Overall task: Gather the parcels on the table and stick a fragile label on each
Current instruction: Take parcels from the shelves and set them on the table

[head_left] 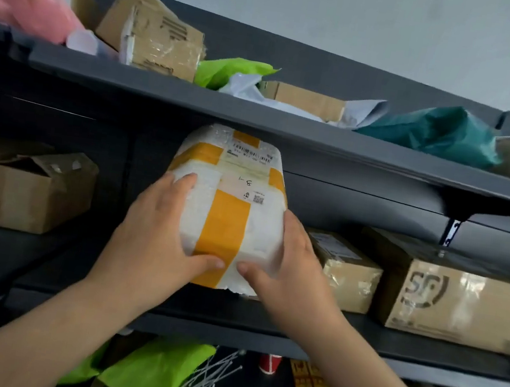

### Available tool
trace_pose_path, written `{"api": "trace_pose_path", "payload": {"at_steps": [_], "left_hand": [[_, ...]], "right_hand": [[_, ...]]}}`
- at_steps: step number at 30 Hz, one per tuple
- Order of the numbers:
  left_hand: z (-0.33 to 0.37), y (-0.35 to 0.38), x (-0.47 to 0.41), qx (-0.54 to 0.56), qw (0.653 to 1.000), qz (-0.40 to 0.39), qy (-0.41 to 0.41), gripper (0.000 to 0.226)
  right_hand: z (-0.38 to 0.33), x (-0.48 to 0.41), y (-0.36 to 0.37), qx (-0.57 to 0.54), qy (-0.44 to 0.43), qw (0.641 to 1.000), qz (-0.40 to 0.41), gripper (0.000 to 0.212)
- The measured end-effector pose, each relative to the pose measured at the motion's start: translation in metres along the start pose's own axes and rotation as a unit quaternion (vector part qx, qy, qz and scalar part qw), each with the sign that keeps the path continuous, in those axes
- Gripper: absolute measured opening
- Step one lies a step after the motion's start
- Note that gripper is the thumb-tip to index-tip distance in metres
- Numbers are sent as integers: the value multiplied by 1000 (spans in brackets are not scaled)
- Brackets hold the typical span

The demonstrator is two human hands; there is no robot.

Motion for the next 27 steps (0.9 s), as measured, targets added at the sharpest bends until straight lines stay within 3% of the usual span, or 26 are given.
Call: {"api": "trace_pose_path", "payload": {"at_steps": [13,18,27], "left_hand": [[225,53,135,157,977,-125,76,114],[323,97,198,238,943,-201,117,112],[462,198,302,322,862,-355,163,109]], "right_hand": [[93,149,-237,115,118,980,107,85],[144,218,-332,186,187,951,159,77],[250,314,-442,233,348,884,208,90]]}}
Point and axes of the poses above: each hand's wrist, its own x-axis away from the middle knuckle, its own y-axis out of the palm, z = x × y, the point moved 7 cm from there along -x, towards the middle knuckle, and after that the axes turned 15 degrees about z, right-handed, at the moved point
